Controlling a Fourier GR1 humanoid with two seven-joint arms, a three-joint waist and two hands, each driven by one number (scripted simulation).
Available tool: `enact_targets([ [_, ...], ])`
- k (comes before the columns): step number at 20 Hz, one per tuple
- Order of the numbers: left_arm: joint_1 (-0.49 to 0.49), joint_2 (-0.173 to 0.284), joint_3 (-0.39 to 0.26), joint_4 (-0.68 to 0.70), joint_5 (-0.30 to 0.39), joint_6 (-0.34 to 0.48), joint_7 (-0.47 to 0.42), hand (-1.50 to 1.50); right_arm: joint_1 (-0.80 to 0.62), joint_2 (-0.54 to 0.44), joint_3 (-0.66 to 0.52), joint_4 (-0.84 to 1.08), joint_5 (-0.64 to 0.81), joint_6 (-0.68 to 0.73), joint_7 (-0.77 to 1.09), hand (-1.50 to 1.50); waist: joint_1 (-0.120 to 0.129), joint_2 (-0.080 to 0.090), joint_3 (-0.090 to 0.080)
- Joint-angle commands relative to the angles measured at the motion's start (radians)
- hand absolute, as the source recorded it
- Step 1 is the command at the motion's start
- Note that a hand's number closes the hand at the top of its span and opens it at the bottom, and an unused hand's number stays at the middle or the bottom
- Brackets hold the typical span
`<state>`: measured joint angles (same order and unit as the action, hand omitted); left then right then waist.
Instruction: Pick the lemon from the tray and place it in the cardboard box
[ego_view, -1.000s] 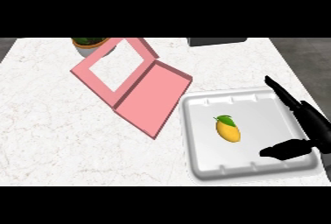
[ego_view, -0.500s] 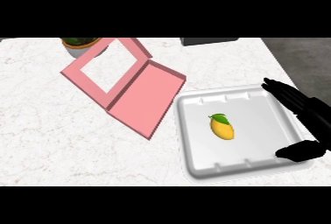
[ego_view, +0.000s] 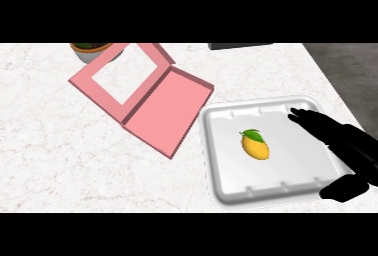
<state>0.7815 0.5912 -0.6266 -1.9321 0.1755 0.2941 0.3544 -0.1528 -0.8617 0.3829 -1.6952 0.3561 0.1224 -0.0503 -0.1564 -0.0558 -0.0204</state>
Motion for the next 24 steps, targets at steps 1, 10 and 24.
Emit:
enact_targets([
  [1, -0.288, -0.057, 0.118, -0.151, -0.087, 0.007, -0.169, 0.00, 0.005, 0.010, 0.018, -0.016, 0.002, 0.015, 0.041, -1.50, -0.014, 0.004, 0.010],
  [10, -0.319, -0.050, 0.092, -0.108, -0.096, 0.014, -0.239, 0.00, 0.007, 0.039, 0.056, -0.025, 0.037, 0.023, 0.148, -1.50, 0.009, 0.019, 0.011],
  [24, -0.391, -0.047, 0.061, -0.038, -0.093, 0.025, -0.324, 0.00, -0.028, 0.107, 0.098, -0.028, 0.102, 0.002, 0.250, -1.50, 0.042, 0.033, 0.015],
])
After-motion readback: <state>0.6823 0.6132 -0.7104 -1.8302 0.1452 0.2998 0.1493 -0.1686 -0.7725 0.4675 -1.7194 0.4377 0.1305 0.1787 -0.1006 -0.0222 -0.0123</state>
